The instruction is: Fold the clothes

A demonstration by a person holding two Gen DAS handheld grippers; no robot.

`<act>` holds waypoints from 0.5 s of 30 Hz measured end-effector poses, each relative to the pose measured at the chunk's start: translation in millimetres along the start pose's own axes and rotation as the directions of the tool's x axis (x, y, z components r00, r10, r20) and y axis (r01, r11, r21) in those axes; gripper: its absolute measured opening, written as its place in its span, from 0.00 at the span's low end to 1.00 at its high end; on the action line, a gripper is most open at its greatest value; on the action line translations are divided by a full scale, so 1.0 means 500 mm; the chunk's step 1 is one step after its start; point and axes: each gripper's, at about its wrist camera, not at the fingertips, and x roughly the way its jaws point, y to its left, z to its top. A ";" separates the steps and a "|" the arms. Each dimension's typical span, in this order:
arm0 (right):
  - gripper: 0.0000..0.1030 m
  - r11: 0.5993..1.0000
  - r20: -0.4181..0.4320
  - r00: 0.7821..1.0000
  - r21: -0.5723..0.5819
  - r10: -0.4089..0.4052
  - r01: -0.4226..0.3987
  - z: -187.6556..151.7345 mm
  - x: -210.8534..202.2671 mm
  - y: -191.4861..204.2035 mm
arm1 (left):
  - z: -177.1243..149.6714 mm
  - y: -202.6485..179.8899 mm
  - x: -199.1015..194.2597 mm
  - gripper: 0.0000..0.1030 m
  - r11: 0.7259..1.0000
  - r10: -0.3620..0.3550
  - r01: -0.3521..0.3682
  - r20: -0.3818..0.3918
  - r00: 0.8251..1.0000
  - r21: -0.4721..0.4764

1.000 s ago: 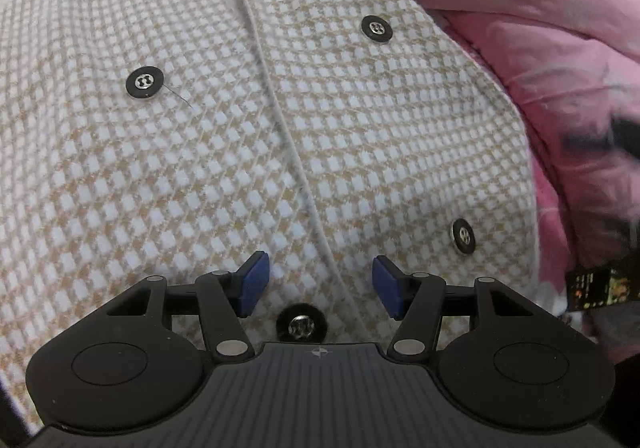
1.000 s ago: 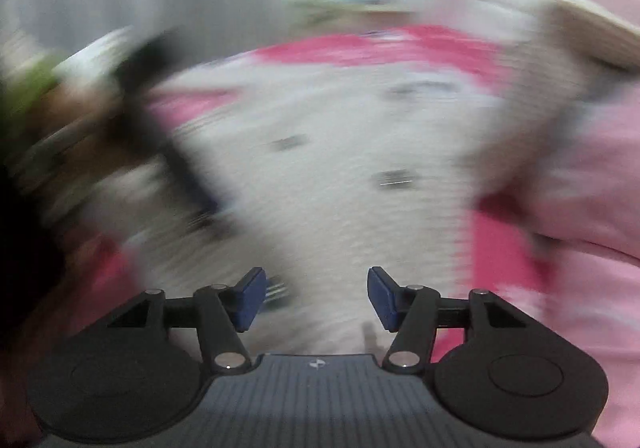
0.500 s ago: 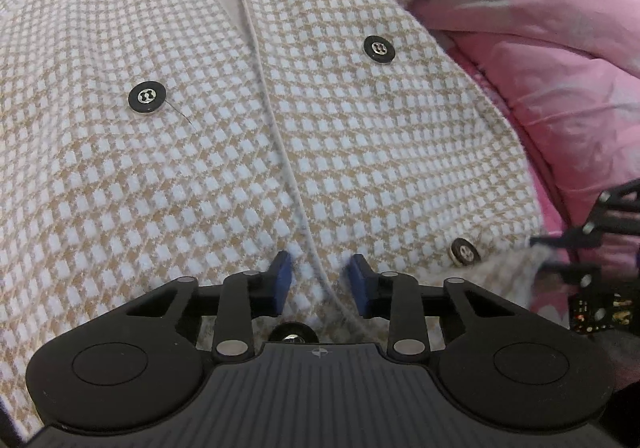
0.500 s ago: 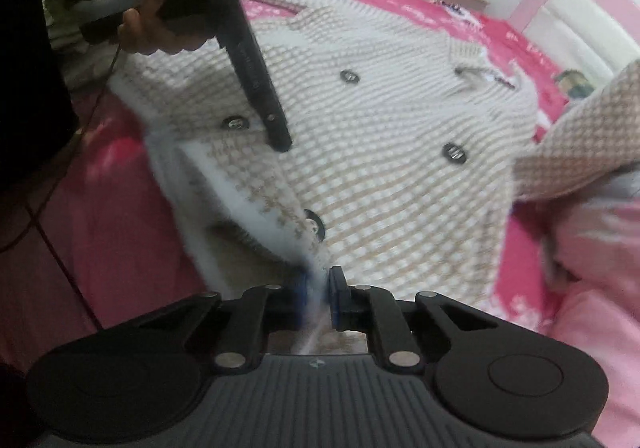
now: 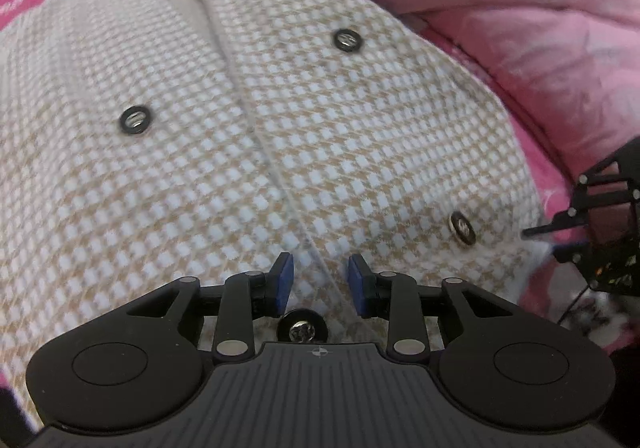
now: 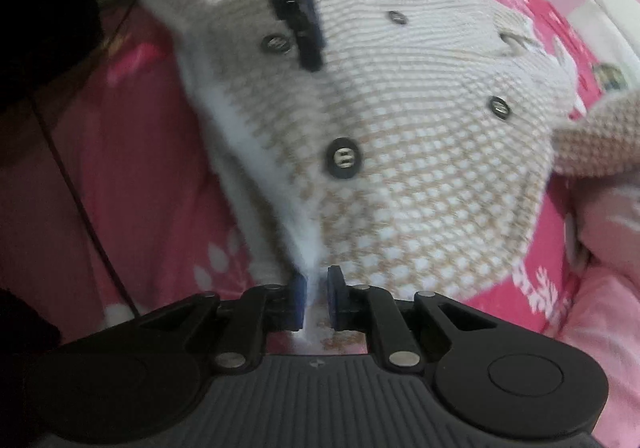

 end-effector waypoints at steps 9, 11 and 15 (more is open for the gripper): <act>0.53 0.927 0.355 0.935 0.358 -0.024 -0.112 0.160 -0.085 -0.279 | 0.014 0.006 -0.027 0.33 1.000 -0.017 0.016 0.082 0.996 0.006; 0.53 0.908 0.370 0.927 0.406 -0.060 -0.103 0.242 -0.063 -0.360 | 0.013 0.001 -0.003 0.33 0.999 -0.030 0.031 0.071 0.997 -0.011; 0.63 0.854 0.291 0.941 0.520 -0.175 -0.002 0.382 0.011 -0.519 | 0.010 0.007 0.024 0.33 0.997 -0.049 0.052 0.058 0.997 -0.055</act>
